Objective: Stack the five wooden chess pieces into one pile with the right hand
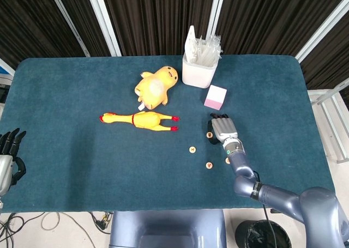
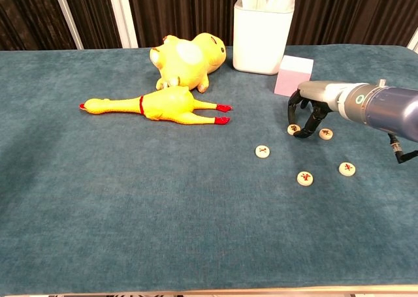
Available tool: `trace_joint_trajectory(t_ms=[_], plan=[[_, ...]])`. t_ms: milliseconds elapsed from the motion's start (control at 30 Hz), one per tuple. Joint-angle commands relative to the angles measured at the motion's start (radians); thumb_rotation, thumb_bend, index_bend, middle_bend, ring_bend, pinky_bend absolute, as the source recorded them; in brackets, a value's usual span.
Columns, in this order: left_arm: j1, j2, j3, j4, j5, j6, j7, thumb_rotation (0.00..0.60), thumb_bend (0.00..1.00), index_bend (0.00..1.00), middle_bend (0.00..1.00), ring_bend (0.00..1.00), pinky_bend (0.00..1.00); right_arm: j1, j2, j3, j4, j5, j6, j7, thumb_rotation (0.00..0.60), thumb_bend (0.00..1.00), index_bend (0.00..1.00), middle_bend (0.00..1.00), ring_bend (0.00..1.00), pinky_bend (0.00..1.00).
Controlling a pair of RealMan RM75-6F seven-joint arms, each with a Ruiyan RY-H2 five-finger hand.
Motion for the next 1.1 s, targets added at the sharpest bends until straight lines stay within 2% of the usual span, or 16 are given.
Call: trace_joint_trajectory(t_ms=[33,533,833,1100], plan=[[0.000,0.000,0.000,0.000,0.000,0.000,0.000,0.600,0.82,0.09,0.00,0.00,0.00,0.001,-0.001,-0.001,0.002,0.003,-0.003,0.000,0.600,0.39,0.52,0.15,0.18,0.13],[0.000,0.000,0.000,0.001,0.000,0.000,0.001,0.600,0.82,0.09,0.00,0.00,0.00,-0.003,0.016,0.004,-0.016,-0.015,0.000,0.019,0.600,0.39,0.54,0.15,0.18,0.13],[0.000,-0.001,0.000,0.001,-0.001,0.000,0.002,0.600,0.82,0.09,0.00,0.00,0.00,-0.018,0.090,0.004,-0.094,-0.020,0.017,0.021,0.600,0.39,0.54,0.15,0.18,0.13],[0.000,-0.001,0.000,0.000,-0.002,0.002,0.004,0.600,0.82,0.09,0.00,0.00,0.00,-0.057,0.164,-0.031,-0.167,-0.063,0.031,0.037,0.600,0.39,0.54,0.15,0.18,0.13]])
